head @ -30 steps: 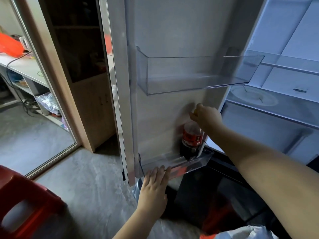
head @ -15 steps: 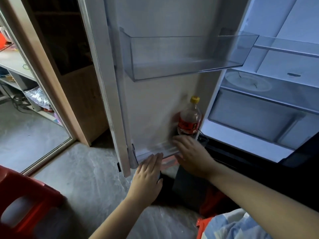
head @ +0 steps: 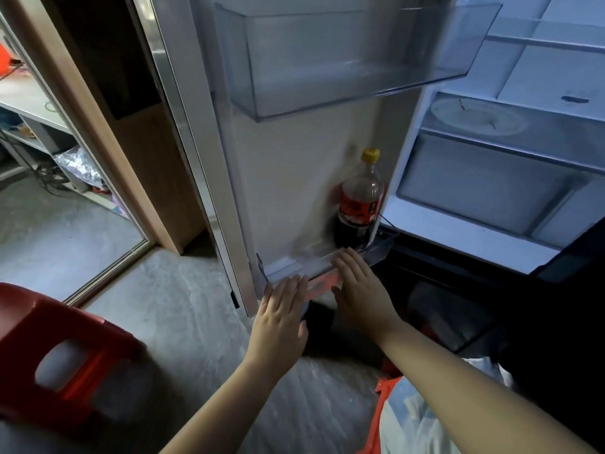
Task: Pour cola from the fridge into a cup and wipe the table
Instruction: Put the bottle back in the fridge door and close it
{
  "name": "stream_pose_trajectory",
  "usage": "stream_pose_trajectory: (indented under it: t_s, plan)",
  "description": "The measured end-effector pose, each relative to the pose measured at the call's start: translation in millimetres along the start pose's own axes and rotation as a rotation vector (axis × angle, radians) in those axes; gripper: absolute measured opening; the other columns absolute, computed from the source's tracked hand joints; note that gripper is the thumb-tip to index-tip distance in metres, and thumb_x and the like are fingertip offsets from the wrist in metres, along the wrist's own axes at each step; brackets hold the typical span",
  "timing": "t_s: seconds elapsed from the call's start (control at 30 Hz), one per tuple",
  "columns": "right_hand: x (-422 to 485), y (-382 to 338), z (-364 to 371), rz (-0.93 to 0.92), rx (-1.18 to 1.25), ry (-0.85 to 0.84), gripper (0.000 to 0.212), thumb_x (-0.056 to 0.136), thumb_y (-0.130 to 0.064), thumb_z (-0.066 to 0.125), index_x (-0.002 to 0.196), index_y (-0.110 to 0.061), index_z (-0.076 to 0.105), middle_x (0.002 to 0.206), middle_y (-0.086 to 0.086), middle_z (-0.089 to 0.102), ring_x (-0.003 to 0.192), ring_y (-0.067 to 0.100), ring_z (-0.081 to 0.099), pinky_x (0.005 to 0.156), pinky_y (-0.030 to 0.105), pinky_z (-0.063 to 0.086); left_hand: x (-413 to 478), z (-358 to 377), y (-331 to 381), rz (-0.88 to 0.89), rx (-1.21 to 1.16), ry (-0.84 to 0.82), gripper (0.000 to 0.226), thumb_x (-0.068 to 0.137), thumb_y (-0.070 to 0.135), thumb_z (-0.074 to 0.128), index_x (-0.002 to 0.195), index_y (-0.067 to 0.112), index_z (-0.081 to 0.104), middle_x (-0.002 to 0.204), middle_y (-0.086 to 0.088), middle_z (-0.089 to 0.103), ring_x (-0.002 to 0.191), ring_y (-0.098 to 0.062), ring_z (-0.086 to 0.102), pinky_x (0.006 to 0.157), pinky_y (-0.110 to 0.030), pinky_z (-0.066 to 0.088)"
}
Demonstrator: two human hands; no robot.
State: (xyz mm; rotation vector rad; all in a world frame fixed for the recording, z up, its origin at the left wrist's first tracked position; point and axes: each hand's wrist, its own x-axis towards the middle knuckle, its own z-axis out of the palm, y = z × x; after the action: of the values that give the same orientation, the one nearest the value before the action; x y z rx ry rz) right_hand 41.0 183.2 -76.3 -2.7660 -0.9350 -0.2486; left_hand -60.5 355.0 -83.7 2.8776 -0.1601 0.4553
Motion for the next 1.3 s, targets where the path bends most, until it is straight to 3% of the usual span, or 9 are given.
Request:
stream_pose_trajectory:
  t_s: [0.13, 0.27, 0.37, 0.53, 0.7, 0.83, 0.93, 1.1, 1.3]
  plan:
    - [-22, 13, -14, -0.018, 0.027, 0.082, 0.049, 0.092, -0.03, 0.043, 0.131, -0.003, 0.053, 0.139, 0.013, 0.052, 0.135, 0.03, 0.04, 0.111, 0.044, 0.028, -10, 0, 32, 0.008, -0.032, -0.063, 0.089, 0.068, 0.017, 0.076, 0.145, 0.005, 0.034, 0.147, -0.009, 0.041, 0.137, -0.021, 0.029, 0.117, -0.04, 0.007]
    - [-45, 33, -24, -0.003, 0.028, 0.091, 0.051, 0.082, -0.017, 0.071, 0.128, 0.001, 0.056, 0.134, 0.016, 0.055, 0.132, 0.034, 0.044, 0.108, 0.046, 0.031, -20, 3, 74, 0.02, -0.032, -0.1, 0.089, 0.068, 0.021, 0.073, 0.146, 0.006, 0.033, 0.15, -0.009, 0.038, 0.139, -0.018, 0.028, 0.116, -0.037, 0.007]
    - [-60, 51, -39, 0.026, 0.023, 0.055, 0.051, 0.087, -0.018, 0.064, 0.133, 0.0, 0.05, 0.141, 0.016, 0.048, 0.137, 0.032, 0.035, 0.113, 0.04, 0.019, -26, 6, 108, 0.074, 0.004, -0.143, 0.087, 0.07, 0.023, 0.069, 0.147, 0.006, 0.031, 0.152, -0.009, 0.034, 0.14, -0.02, 0.032, 0.118, -0.037, 0.011]
    - [-90, 81, -64, 0.074, 0.05, -0.128, 0.057, 0.099, -0.03, 0.042, 0.15, -0.014, 0.02, 0.159, 0.002, 0.011, 0.147, 0.019, 0.005, 0.118, 0.031, 0.006, -28, 10, 166, 0.141, 0.113, -0.184, 0.086, 0.065, 0.024, 0.073, 0.142, 0.003, 0.041, 0.148, -0.013, 0.041, 0.134, -0.023, 0.043, 0.112, -0.041, 0.02]
    - [-124, 108, -82, 0.034, -0.002, -0.191, 0.064, 0.099, -0.027, 0.044, 0.152, -0.015, 0.009, 0.16, 0.002, 0.005, 0.147, 0.018, 0.002, 0.117, 0.03, 0.009, -28, 5, 213, 0.21, 0.245, -0.203, 0.077, 0.091, 0.023, 0.049, 0.151, 0.006, 0.003, 0.16, -0.011, 0.0, 0.146, -0.021, -0.008, 0.112, -0.035, -0.014]
    - [-156, 118, -97, 0.075, -0.013, -0.197, 0.067, 0.098, -0.027, 0.044, 0.152, -0.017, 0.006, 0.16, 0.002, 0.003, 0.147, 0.021, -0.003, 0.118, 0.036, 0.007, -38, -24, 227, 0.508, 0.341, -0.044, 0.064, 0.082, 0.022, 0.057, 0.143, 0.011, 0.041, 0.151, -0.008, 0.037, 0.144, -0.025, 0.023, 0.118, -0.044, 0.013]
    - [-182, 112, -111, 0.104, 0.139, 0.001, 0.068, 0.096, -0.023, 0.047, 0.151, -0.017, 0.008, 0.16, 0.0, 0.005, 0.147, 0.018, -0.001, 0.12, 0.041, 0.014, -24, -60, 224, 0.578, 0.452, 0.183, 0.058, 0.088, 0.023, 0.045, 0.145, 0.013, 0.038, 0.154, -0.009, 0.028, 0.146, -0.026, 0.015, 0.118, -0.045, 0.009]
    - [-212, 103, -156, -0.082, 0.221, 0.402, 0.069, 0.087, -0.007, 0.058, 0.148, -0.004, 0.025, 0.157, 0.011, 0.02, 0.147, 0.022, 0.015, 0.117, 0.036, 0.023, 16, -111, 229, 0.581, 0.618, 0.463, 0.066, 0.087, 0.025, 0.047, 0.149, 0.016, 0.027, 0.158, -0.004, 0.012, 0.145, -0.026, 0.01, 0.119, -0.047, 0.008]
    - [-207, 109, -193, -0.237, -0.035, 0.451, 0.066, 0.091, -0.013, 0.052, 0.148, -0.002, 0.021, 0.157, 0.016, 0.017, 0.147, 0.029, 0.012, 0.118, 0.041, 0.021, 64, -136, 246, 0.555, 0.771, 0.493, 0.065, 0.094, 0.039, 0.036, 0.153, 0.018, 0.017, 0.159, -0.006, 0.011, 0.147, -0.025, 0.007, 0.117, -0.045, 0.008]
